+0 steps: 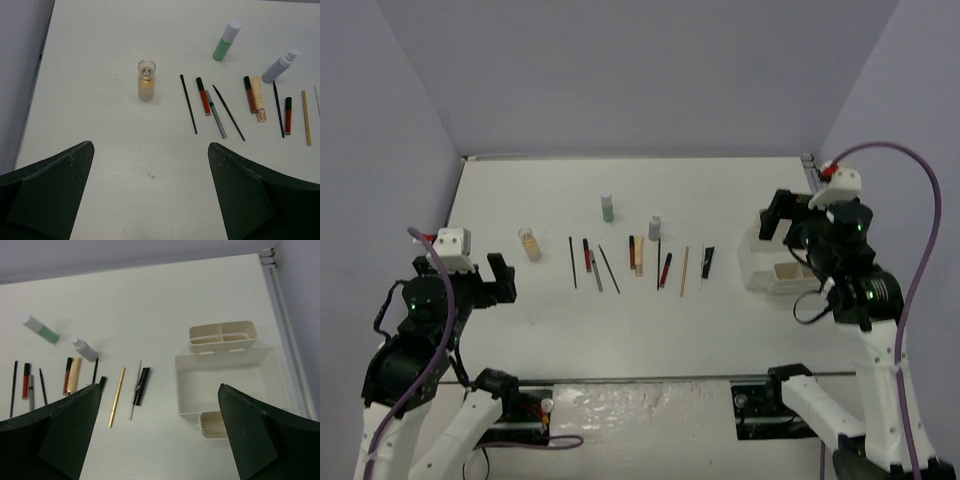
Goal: Organize the makeup
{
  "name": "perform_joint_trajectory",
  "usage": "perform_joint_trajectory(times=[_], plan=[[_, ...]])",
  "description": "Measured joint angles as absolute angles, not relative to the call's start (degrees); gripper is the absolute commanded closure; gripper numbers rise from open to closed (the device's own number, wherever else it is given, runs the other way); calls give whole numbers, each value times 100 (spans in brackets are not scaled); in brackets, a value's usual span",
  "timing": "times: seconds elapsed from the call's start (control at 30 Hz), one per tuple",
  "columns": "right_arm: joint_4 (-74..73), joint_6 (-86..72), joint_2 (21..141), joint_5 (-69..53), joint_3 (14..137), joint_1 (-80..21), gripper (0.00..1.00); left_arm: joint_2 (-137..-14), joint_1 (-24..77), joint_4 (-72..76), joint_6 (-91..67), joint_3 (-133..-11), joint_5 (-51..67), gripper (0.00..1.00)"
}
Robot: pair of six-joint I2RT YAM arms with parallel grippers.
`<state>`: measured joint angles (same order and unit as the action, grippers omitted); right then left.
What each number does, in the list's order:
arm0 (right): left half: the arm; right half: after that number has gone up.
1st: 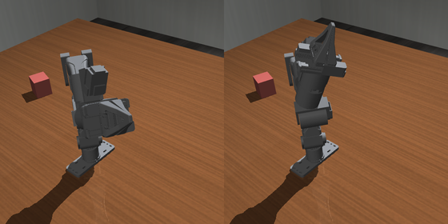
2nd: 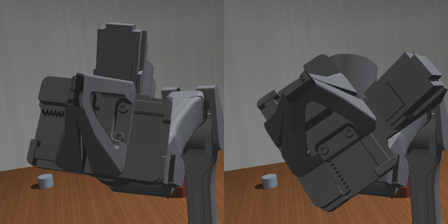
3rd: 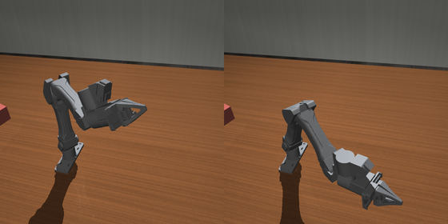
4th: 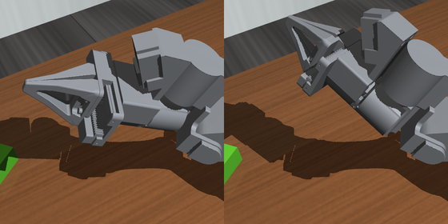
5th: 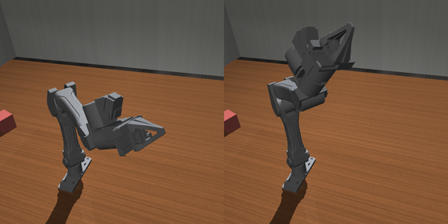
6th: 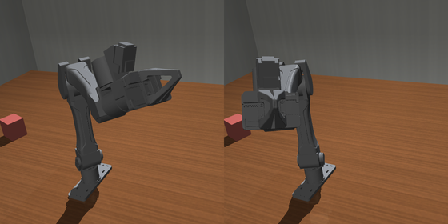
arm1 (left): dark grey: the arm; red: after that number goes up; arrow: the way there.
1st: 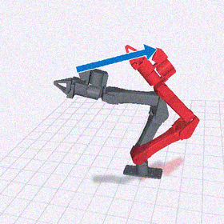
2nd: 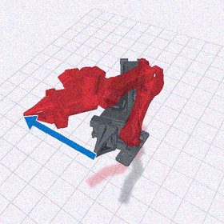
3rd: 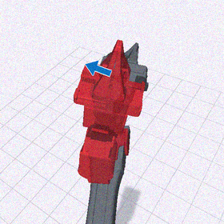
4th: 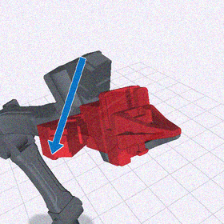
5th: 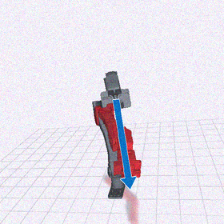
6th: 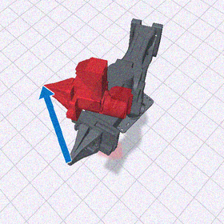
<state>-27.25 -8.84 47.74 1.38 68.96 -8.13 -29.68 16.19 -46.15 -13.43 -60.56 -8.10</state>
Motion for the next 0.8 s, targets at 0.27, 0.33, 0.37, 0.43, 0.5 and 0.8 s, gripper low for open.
perform_joint_trajectory(times=[0.27,0.33,0.37,0.43,0.5,0.8], plan=[[-2801,-1261,6891,-135,7378,-1602,11,-3192,1619,-4171,-1464,-5527,-551,3],[-2794,-1388,7287,-158,7364,-1756,15,-3126,1619,-4031,-1498,-5319,-528,3],[-2768,-1446,7469,-160,7347,-1785,16,-3078,1619,-3973,-1513,-5211,-516,3],[-2684,-1572,7795,-157,7293,-1800,18,-2976,1619,-3898,-1528,-5023,-494,3],[-2553,-1680,8083,-161,7203,-1800,21,-2888,1619,-3848,-1529,-4895,-489,3],[-1963,-2157,9297,-71,6996,-1800,37,-2702,1619,-3726,-1525,-4849,-514,3]])
